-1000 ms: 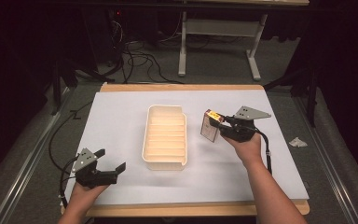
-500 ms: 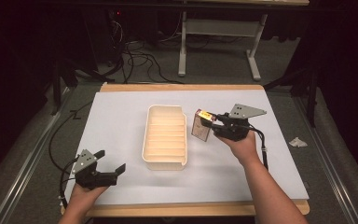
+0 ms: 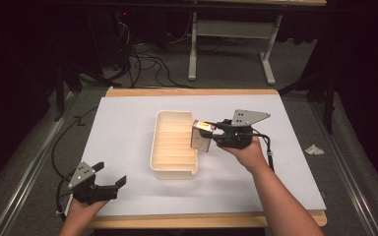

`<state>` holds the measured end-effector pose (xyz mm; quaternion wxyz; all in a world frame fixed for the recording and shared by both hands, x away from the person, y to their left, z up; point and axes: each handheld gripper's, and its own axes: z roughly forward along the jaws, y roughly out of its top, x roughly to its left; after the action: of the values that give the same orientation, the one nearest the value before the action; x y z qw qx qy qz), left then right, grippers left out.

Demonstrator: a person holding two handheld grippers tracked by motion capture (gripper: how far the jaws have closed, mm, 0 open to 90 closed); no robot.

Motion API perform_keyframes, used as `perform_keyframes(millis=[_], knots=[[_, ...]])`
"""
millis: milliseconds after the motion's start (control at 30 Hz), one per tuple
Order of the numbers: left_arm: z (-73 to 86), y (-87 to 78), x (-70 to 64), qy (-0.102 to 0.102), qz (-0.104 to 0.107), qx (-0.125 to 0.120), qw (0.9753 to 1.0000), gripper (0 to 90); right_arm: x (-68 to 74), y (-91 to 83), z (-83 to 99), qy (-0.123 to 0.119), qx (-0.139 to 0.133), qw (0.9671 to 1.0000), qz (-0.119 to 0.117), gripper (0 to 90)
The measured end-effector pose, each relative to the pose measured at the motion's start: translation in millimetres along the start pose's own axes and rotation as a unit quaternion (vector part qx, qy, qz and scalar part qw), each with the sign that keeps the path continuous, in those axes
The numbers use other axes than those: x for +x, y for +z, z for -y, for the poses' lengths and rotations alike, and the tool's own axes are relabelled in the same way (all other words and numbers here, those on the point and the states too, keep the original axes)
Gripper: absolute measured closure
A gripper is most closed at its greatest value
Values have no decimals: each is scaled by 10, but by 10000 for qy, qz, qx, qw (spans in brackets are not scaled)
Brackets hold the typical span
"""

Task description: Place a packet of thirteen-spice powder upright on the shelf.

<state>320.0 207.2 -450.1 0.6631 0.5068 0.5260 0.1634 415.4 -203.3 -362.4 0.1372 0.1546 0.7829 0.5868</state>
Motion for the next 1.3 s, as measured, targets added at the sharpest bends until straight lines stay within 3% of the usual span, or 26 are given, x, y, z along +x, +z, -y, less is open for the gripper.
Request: perform_keyframes(millis=[333, 467, 1100, 1300], knots=[[12, -32, 1, 26, 7, 49, 10000, 8, -37, 130, 30, -24, 10, 9988, -496, 687], [11, -39, 6, 25, 4, 54, 10000, 8, -77, 139, 66, 31, 31, 9982, -590, 687], [8, -51, 9, 54, -8, 62, 10000, 9, -125, 134, 113, -15, 115, 9961, -874, 687], [6, -52, 10, 55, -2, 71, 10000, 9, -147, 191, 112, -7, 126, 9962, -858, 686]])
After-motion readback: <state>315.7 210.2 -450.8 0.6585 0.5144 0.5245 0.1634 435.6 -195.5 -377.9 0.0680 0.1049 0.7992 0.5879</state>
